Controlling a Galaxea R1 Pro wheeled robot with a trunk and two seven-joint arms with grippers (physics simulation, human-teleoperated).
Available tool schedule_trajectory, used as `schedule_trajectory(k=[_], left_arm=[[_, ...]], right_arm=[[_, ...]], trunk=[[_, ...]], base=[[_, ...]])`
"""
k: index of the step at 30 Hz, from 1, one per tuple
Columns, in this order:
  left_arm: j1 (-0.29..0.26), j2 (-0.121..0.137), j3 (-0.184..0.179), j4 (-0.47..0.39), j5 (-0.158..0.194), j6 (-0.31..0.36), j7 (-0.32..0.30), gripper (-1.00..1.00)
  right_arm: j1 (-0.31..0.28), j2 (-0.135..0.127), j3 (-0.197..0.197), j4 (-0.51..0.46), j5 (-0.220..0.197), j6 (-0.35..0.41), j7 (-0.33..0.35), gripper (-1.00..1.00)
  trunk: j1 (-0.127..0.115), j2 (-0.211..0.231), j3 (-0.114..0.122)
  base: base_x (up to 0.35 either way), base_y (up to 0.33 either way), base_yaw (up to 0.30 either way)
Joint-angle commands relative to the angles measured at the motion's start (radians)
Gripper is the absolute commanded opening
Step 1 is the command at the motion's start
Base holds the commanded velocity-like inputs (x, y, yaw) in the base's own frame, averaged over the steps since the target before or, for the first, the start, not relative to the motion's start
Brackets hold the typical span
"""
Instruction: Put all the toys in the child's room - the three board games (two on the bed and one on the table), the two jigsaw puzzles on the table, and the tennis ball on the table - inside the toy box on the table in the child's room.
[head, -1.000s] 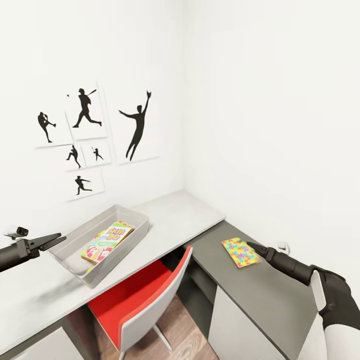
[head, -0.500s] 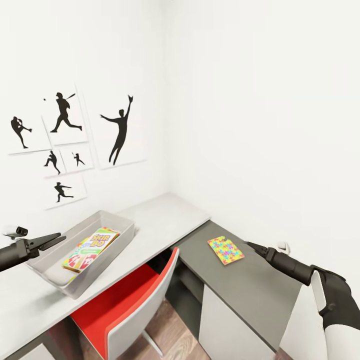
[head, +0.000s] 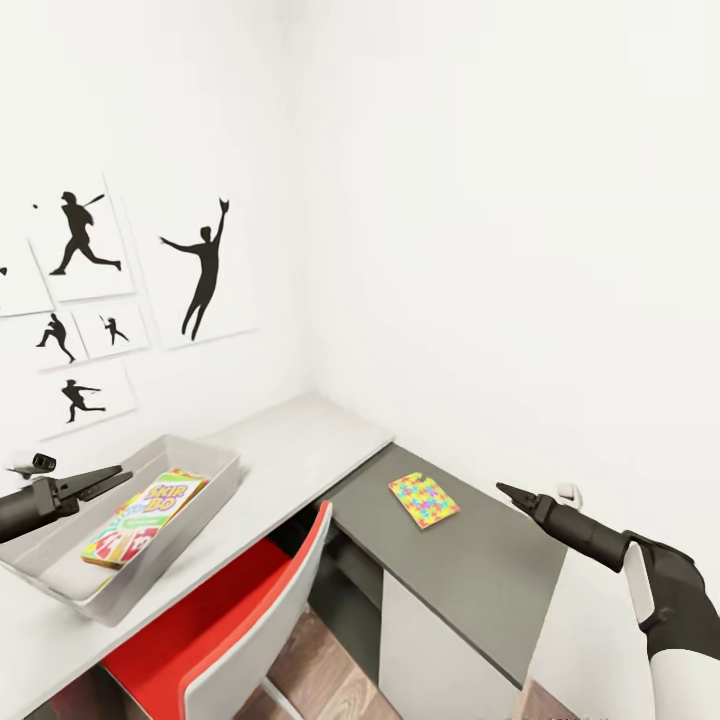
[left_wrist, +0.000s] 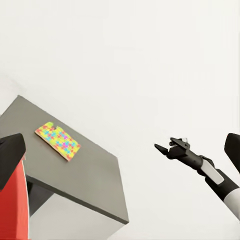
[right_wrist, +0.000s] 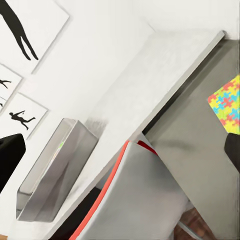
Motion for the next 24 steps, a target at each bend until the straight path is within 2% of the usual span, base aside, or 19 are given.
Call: schedule_trajectory(k=[1, 10, 24], left_arm=[[0.000, 0.000, 0.001, 0.000, -0.001, 0.010, -0.004, 1.00], [0.000, 0.001, 0.002, 0.000, -0.001, 0.009, -0.004, 1.00], [0.000, 0.000, 0.006, 0.000, -0.001, 0.009, -0.004, 1.00]], right_arm=[[-0.001, 0.000, -0.001, 0.001, -0.005, 0.008, 0.000, 1.00], [-0.001, 0.000, -0.002, 0.001, -0.005, 0.008, 0.000, 1.00], [-0.001, 0.000, -0.002, 0.002, -0.003, 0.008, -0.001, 1.00]], trunk=[[0.000, -0.001, 0.001], [0.000, -0.001, 0.013], [0.000, -0.001, 0.032]], base=[[0.000, -0.044, -0.206], [0.000, -0.200, -0.206], [0.000, -0.021, -0.206]])
